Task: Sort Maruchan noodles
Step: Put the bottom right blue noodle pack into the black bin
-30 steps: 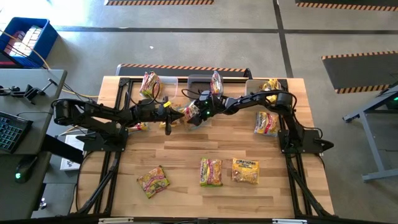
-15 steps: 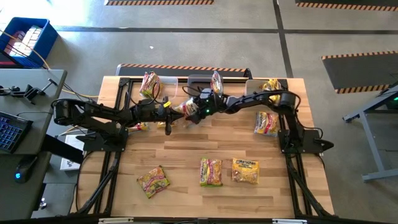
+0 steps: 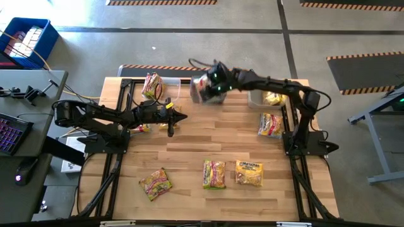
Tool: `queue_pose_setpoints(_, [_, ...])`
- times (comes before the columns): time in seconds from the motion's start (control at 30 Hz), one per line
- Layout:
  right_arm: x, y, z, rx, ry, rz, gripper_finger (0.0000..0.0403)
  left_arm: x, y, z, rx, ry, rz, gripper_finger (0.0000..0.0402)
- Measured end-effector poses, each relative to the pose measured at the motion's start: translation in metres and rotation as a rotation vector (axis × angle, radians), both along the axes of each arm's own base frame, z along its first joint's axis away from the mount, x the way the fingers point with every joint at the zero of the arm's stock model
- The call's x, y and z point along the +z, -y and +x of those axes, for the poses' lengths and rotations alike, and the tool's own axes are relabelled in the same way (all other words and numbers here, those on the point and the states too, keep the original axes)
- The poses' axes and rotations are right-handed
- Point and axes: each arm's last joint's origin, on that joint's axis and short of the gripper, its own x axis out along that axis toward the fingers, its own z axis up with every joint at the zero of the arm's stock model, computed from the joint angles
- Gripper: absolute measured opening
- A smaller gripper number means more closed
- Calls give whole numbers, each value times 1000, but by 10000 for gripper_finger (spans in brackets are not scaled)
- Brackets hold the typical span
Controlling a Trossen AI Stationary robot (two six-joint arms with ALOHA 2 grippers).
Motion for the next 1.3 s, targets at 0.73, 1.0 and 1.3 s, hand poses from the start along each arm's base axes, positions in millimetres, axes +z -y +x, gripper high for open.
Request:
queue_pose_setpoints(0.73, [-30,75,31,-235,-514,114,27,1,0,0,7,15,-30,0])
queue_pose_setpoints(1.0, [-48,80,33,-275,-591,98,32,1,0,0,8,15,-33,0])
queue_pose_setpoints(1.3, [-48,81,33,-268,-611,35,126,1,0,0,8,15,-33,0])
